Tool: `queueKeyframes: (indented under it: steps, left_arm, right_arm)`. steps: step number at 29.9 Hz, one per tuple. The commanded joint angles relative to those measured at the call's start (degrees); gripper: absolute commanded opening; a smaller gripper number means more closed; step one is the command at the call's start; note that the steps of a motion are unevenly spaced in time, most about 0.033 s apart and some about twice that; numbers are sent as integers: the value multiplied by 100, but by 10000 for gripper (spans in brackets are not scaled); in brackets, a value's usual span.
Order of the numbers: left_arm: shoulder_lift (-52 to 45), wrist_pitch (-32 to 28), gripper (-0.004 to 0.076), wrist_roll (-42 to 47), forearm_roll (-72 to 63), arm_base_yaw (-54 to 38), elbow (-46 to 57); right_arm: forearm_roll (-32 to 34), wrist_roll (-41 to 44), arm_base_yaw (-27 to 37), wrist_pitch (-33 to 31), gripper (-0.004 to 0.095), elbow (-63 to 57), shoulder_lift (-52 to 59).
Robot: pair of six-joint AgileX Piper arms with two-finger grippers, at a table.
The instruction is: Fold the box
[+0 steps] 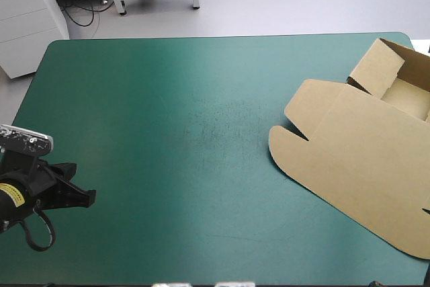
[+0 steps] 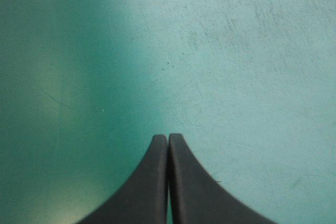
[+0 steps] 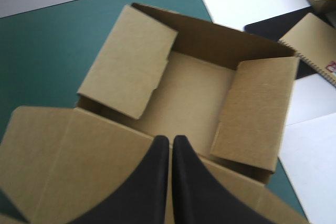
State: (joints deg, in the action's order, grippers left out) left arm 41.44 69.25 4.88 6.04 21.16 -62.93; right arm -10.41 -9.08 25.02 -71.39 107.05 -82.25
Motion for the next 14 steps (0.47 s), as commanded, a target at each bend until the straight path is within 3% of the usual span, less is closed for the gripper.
queueKeyframes:
  steps: [1,7,14]
  left_arm:
    - [6,-311,-32,23,101,21,-120]
    - [6,-365,-32,65,90,21,-120]
    - [-64,-1002,-32,23,90,21,-51]
  right_arm:
    - [-80,-201,-546,-4,-3,-497,660]
    - [27,-612,-1838,476,-2,-1816,1698]
    - [-289,-670,-2062,954,-21,-3035,2998]
